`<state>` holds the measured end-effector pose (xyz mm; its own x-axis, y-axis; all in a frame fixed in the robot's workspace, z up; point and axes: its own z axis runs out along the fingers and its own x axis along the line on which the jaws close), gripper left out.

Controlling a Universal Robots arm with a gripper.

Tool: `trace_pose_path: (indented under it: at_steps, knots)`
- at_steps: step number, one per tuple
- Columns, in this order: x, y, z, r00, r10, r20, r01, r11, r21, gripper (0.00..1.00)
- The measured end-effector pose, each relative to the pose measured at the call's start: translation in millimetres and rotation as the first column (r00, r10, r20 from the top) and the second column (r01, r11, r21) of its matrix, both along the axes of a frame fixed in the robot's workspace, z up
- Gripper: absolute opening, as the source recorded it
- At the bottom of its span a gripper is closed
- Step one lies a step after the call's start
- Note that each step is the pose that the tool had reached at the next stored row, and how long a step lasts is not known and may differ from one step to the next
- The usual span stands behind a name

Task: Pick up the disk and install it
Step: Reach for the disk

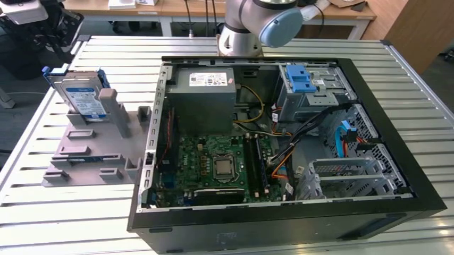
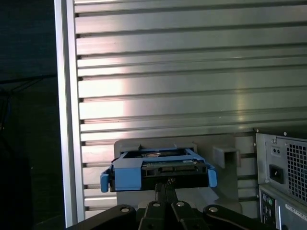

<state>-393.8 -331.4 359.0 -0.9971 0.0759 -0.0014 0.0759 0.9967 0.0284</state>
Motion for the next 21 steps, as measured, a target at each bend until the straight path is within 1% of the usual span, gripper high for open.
trace_pose_path:
  at_steps: [4, 11, 15, 18, 21]
  knots:
    - [-2.9, 0.3, 0.0, 1.0, 0.0, 0.0, 0.0, 1.0, 0.0, 0.11]
    - [-15.4, 1.7, -0.3, 1.0, 0.0, 0.0001, 0.0, 1.0, 0.0001, 0.11]
    - [-20.6, 2.0, -0.4, 1.0, 0.0, 0.0001, 0.0, 1.0, 0.0001, 0.11]
    - [-22.9, 2.0, -0.5, 1.0, 0.0, 0.0, 0.0, 1.0, 0.0, 0.11]
    - [-23.1, 2.0, -0.5, 1.0, 0.0, 0.0, 0.0, 1.0, 0.0, 0.11]
